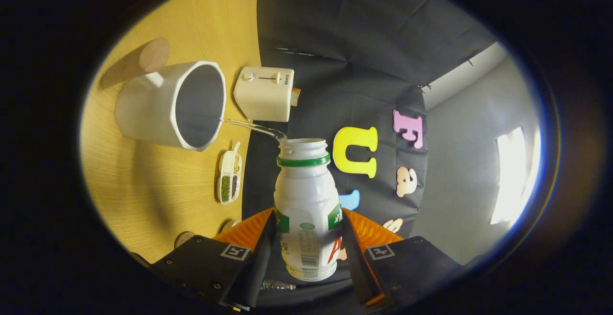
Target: Take the bottle from table, then pour the juice into the cup, finally place the bottle on the coaster
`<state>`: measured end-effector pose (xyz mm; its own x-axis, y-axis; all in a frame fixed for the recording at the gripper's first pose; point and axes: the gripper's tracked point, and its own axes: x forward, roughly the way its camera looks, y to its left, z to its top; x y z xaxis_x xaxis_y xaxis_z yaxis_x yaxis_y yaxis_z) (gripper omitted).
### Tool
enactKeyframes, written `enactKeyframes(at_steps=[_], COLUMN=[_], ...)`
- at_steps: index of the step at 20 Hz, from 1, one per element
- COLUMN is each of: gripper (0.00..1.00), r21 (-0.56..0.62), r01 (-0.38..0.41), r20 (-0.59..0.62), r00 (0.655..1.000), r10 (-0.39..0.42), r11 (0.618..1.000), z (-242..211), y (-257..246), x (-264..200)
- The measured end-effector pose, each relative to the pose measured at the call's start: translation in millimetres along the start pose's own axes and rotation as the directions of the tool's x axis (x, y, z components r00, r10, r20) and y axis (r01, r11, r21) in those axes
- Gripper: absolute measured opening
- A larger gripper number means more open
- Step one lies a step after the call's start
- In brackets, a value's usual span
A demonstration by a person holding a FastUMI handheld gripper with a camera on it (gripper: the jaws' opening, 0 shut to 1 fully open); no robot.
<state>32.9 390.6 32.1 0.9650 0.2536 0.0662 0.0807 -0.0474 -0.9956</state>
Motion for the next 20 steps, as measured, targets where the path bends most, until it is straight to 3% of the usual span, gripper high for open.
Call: enactKeyframes(at_steps=[20], gripper=[0.74], r21=[-0.07], r01=[0.057], r20=[0.015], r00=[0.998], r10=[-0.056], r11=[0.996], z=[1], y=[-21], x=[3])
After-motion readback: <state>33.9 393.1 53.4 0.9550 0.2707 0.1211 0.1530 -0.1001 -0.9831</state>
